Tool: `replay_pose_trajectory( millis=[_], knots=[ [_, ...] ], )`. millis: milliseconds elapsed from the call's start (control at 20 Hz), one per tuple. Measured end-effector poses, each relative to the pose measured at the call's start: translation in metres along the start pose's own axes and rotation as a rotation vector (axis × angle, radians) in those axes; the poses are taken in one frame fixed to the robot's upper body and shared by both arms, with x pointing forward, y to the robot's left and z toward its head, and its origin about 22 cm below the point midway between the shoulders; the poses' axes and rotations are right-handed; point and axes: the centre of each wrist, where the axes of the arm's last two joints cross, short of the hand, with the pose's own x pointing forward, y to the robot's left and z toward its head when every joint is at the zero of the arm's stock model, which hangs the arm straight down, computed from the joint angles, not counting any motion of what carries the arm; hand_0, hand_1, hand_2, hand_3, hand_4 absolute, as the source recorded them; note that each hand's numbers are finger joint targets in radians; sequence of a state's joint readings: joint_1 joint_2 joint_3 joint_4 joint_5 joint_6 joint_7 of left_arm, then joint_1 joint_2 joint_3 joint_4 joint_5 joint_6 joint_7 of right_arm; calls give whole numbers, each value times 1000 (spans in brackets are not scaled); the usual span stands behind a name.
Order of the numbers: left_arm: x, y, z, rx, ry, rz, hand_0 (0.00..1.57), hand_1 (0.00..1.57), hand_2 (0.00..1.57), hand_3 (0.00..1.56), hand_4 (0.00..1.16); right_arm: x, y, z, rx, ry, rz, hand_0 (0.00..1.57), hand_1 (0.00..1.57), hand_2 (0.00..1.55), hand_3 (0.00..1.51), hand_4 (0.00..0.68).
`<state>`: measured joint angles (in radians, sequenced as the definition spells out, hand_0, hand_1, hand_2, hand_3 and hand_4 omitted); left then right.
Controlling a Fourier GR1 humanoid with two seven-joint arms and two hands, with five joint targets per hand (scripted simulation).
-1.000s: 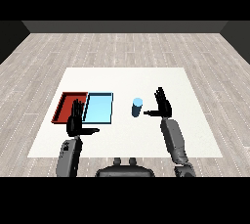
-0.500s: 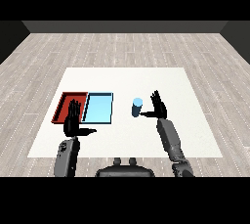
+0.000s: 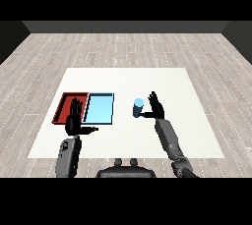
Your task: Pick the blue can and put it in the blue box
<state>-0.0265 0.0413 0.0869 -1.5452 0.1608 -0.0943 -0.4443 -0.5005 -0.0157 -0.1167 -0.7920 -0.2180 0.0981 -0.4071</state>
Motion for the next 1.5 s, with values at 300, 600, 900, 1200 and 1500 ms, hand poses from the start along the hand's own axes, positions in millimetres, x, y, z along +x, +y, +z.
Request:
replay_pose_trajectory(
  millis=[300,600,900,1200,1500],
  knots=[
    [4,-1,5,-3,-6,-6,0,0,0,0,0,-10,7,-6,8,12,-14,0,0,0,0,0],
    [11,-5,12,-1,-8,-2,0,0,0,0,0,-16,14,-6,24,25,-16,0,0,0,0,0],
    [5,2,9,3,-9,-12,0,0,0,0,0,-17,21,-16,36,29,-17,0,0,0,0,0],
    [0,4,14,8,-6,-7,0,0,0,0,0,-22,30,-22,48,37,-25,0,0,0,0,0],
    [4,-1,8,2,-17,-5,0,0,0,0,0,-29,33,-22,61,47,-10,0,0,0,0,0]
  ],
)
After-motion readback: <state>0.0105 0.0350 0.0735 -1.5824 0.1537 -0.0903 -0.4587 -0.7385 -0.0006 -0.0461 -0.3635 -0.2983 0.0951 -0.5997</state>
